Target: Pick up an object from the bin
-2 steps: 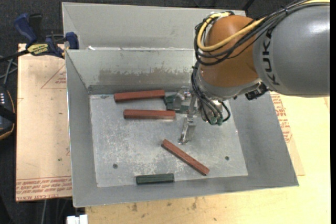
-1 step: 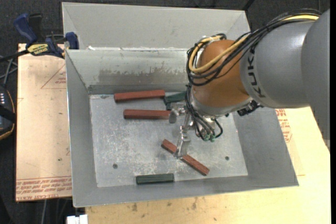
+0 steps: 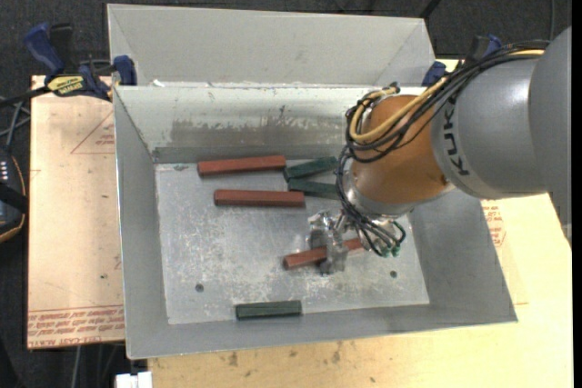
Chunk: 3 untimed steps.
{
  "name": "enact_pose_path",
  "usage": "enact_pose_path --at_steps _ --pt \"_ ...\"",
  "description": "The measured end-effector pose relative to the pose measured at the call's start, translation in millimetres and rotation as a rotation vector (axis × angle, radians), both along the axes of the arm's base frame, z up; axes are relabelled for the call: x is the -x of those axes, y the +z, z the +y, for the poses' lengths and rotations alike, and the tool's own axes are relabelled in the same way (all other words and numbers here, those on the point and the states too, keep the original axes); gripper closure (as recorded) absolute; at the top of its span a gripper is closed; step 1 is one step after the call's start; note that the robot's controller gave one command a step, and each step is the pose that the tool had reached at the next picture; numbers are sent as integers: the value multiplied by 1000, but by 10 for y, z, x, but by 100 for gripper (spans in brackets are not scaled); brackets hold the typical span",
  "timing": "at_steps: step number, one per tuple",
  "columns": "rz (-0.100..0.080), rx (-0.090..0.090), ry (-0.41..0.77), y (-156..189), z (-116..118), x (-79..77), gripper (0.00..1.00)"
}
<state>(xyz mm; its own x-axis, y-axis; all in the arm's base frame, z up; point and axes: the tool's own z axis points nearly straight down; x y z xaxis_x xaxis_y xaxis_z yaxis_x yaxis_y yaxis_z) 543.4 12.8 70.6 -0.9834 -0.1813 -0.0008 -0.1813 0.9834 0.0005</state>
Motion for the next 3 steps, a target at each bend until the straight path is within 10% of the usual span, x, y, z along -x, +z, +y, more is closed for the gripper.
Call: enact_pose_path --at_steps 1,2,3 --pt "0 0 0 0 0 0 100" --pt "-13 -1 46 1961 189 -387 100" --pt "-3 -1 46 1910 186 -367 100"
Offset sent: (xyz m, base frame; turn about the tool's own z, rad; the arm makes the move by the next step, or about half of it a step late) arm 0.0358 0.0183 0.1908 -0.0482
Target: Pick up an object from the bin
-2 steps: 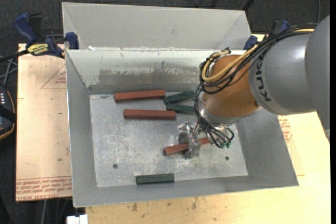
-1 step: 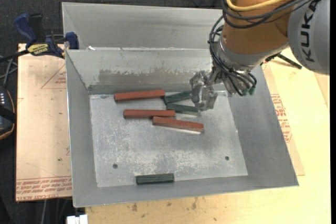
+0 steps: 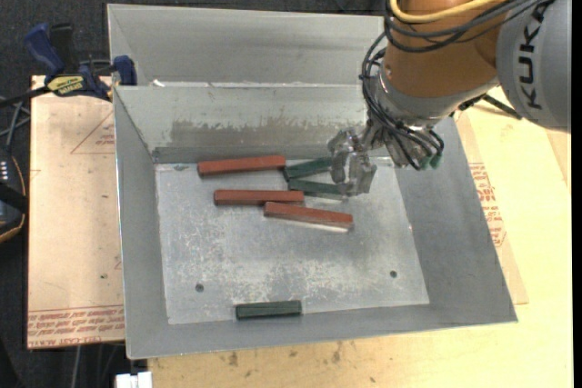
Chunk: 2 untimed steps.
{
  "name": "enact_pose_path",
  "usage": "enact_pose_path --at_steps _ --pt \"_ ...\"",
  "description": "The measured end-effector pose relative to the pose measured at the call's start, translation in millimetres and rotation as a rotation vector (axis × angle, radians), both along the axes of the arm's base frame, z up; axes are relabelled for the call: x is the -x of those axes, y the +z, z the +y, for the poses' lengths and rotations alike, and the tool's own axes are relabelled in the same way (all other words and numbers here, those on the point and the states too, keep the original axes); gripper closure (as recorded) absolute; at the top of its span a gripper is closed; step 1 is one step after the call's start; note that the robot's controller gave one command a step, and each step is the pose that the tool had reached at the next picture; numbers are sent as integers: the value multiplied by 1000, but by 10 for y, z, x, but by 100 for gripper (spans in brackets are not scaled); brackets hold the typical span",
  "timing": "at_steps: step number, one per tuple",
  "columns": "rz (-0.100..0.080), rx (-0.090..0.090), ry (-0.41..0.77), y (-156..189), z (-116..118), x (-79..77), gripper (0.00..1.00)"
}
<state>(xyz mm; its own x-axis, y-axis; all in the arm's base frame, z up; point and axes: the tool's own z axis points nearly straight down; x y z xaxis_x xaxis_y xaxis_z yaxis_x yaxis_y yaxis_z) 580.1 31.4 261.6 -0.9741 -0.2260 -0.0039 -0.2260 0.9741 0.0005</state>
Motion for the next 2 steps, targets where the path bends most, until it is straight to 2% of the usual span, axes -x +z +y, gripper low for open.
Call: enact_pose_path --at_steps 1,2 --pt "7 0 104 -846 313 51 0" --pt "2 0 103 -826 307 38 0"
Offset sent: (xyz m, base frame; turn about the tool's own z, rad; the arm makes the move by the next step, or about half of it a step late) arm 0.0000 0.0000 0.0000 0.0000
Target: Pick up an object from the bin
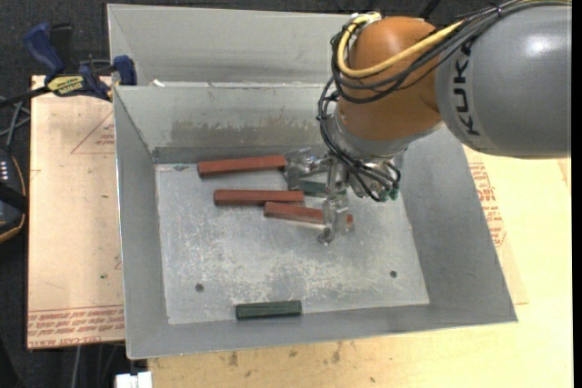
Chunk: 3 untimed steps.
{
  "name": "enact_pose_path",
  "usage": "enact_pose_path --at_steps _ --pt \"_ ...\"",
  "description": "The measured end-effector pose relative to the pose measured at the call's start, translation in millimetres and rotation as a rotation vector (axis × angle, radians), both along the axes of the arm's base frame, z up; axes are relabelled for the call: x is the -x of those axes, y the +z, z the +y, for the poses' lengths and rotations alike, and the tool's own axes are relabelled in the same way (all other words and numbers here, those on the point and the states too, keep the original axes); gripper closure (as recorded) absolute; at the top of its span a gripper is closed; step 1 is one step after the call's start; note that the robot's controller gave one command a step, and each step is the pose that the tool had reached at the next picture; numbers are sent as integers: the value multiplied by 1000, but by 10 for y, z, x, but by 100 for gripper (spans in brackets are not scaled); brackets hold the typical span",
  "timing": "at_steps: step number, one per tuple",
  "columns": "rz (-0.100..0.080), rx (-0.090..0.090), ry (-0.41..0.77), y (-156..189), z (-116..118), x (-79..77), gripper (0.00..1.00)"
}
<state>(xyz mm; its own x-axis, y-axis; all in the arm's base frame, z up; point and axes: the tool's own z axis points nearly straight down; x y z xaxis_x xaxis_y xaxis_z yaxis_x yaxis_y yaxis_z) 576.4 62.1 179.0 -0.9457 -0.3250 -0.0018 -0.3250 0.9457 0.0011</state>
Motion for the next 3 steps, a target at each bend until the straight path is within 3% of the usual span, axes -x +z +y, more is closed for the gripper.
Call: enact_pose_path --at_steps 1,2,3 --pt "-3 -1 6 -22 -4 -23 0" --pt "5 1 88 -442 33 -16 0" --pt "-15 0 178 -817 -407 -544 0"
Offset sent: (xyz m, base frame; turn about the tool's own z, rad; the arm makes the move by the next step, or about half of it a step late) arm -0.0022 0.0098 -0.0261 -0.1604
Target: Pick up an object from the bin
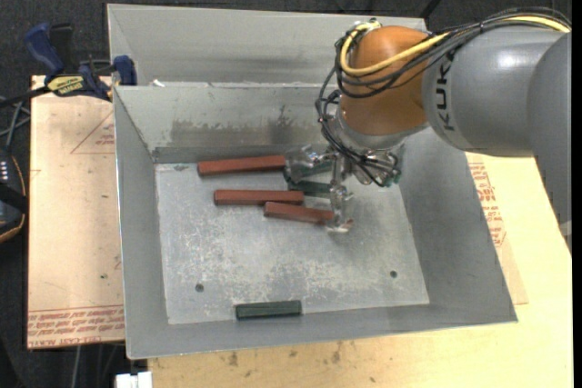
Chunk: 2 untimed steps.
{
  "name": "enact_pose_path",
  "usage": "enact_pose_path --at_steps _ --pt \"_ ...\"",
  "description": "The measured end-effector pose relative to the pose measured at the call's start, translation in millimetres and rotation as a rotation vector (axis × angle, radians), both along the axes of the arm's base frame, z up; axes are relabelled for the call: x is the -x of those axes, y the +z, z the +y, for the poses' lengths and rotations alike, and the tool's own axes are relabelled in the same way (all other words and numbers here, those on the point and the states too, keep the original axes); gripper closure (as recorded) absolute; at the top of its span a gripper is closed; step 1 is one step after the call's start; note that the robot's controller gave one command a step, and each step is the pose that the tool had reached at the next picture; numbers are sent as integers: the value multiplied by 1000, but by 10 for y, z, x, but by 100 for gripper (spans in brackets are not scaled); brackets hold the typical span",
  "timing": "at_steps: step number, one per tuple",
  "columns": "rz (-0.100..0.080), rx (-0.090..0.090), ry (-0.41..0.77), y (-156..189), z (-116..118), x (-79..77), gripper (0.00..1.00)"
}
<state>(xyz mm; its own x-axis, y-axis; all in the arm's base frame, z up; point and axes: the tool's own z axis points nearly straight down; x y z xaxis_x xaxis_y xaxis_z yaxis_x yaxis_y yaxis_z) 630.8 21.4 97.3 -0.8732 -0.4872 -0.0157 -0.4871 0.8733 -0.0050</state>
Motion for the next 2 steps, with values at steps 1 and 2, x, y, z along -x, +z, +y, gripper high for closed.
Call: enact_pose_path --at_steps 1,2 --pt "10 4 99 -211 -210 -198 0" --pt "3 -3 -207 -193 145 -300 100"
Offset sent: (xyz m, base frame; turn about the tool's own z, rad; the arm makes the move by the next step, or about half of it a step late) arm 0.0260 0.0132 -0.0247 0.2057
